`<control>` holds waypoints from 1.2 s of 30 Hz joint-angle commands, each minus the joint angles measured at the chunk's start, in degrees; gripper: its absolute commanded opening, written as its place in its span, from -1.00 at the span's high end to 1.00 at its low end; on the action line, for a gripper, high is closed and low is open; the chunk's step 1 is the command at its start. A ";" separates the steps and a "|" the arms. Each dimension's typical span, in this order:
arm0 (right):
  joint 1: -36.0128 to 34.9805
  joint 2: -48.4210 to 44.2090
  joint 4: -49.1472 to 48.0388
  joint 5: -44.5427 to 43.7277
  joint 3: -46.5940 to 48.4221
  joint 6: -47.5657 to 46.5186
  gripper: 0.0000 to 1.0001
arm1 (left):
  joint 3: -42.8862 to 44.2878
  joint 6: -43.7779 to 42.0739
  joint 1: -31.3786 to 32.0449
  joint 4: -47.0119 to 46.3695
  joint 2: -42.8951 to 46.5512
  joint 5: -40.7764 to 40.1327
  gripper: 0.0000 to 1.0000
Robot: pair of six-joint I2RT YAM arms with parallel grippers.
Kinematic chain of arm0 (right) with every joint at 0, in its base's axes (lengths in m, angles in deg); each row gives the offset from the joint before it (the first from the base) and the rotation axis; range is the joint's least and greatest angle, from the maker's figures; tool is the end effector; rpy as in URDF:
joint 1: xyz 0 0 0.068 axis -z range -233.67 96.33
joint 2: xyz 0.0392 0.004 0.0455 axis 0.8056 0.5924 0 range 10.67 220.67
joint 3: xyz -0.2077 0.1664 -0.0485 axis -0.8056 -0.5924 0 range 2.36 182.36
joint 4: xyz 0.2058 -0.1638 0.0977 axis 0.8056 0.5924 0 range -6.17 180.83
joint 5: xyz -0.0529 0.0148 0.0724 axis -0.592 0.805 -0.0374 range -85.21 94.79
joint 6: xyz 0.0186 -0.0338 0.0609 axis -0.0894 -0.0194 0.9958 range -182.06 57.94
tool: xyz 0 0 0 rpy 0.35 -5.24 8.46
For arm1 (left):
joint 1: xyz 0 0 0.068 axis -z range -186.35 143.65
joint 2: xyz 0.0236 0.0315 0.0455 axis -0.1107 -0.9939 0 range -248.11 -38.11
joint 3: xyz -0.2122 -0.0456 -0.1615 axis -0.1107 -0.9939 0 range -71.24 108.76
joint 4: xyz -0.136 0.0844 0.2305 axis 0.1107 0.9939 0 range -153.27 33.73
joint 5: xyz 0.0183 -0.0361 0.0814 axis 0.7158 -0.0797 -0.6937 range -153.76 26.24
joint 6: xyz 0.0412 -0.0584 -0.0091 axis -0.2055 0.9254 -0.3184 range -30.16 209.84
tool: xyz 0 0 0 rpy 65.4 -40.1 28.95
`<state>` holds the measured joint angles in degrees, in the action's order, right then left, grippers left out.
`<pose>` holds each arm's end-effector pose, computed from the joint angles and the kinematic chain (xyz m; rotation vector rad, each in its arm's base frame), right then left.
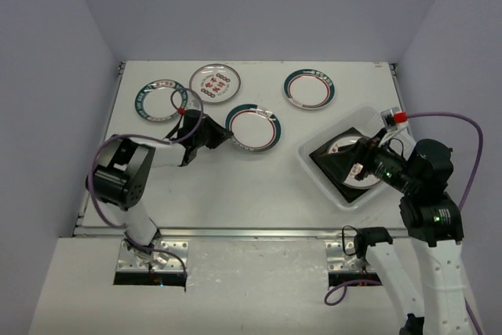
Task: Place the plates into the plastic bin on the countertop
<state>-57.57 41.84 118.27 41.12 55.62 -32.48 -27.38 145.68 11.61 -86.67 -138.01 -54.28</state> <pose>0.1359 0.0447 0.3782 -0.0630 1.8499 0.9771 0.3535 -0.1249 0.1130 -0.6412 2.1873 -0.8988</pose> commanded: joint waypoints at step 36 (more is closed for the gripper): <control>24.57 18.73 -14.00 -7.41 -14.89 10.31 1.00 | -1.15 -15.39 5.42 37.27 55.95 -23.20 -1.00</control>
<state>-46.73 65.37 101.68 34.09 41.20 -23.98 -30.00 135.26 18.47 -58.85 -87.26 -65.83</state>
